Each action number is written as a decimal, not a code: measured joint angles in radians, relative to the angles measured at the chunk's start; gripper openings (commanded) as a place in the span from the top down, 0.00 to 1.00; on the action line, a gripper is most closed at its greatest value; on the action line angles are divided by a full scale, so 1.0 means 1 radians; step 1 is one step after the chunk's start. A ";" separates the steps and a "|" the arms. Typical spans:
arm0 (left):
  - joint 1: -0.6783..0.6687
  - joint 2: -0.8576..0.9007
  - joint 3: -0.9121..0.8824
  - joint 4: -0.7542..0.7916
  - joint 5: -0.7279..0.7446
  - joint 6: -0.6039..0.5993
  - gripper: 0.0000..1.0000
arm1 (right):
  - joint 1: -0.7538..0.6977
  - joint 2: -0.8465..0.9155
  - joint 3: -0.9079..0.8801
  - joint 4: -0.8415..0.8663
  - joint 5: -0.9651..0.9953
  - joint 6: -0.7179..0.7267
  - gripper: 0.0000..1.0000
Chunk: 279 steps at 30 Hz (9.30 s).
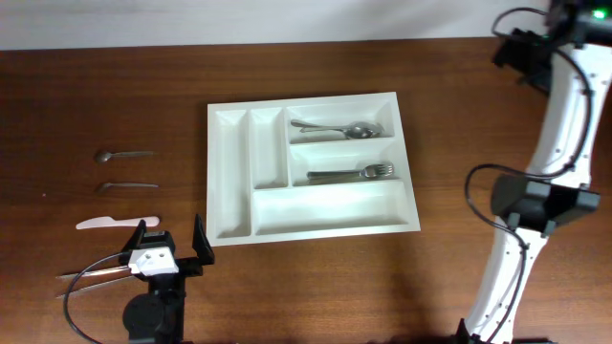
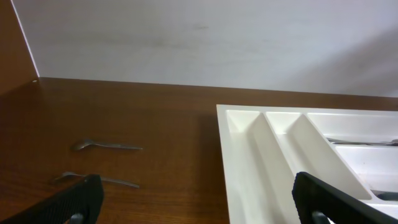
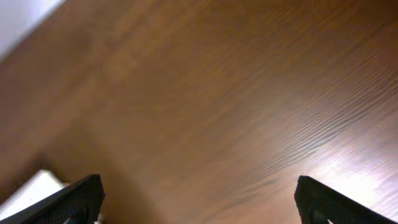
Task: Pack container
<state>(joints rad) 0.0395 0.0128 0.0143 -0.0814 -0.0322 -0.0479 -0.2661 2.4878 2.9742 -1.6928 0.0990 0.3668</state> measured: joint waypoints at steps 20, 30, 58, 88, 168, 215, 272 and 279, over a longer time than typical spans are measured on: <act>0.000 0.329 0.604 -0.508 0.076 0.003 0.01 | -0.015 0.003 -0.201 0.036 0.076 -0.140 0.01; 0.000 0.717 1.011 -0.948 -0.274 -0.371 0.01 | -0.015 0.003 -0.201 0.035 0.080 -0.143 0.01; 0.370 1.239 0.868 -1.119 -0.321 -1.324 0.01 | -0.014 0.003 -0.201 0.036 0.080 -0.142 0.01; 0.451 1.504 0.747 -0.693 -0.124 -1.101 0.01 | -0.015 0.003 -0.201 0.036 0.081 -0.143 0.01; -0.585 1.475 1.204 -0.589 0.205 -0.581 0.87 | -0.014 0.003 -0.201 0.036 0.081 -0.143 0.01; -0.829 1.775 1.205 -0.708 -0.061 0.517 0.76 | -0.014 0.003 -0.201 0.036 0.081 -0.143 0.01; 0.272 1.884 1.392 -1.159 0.022 -1.374 0.01 | -0.014 0.003 -0.201 0.036 0.081 -0.143 0.01; 0.298 1.893 1.377 -1.092 -0.063 -1.334 0.01 | -0.014 0.003 -0.201 0.035 0.080 -0.143 0.01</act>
<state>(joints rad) 0.3374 1.9057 1.3914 -1.1732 -0.0948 -1.3815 -0.2806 2.4912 2.7735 -1.6573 0.1795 0.2241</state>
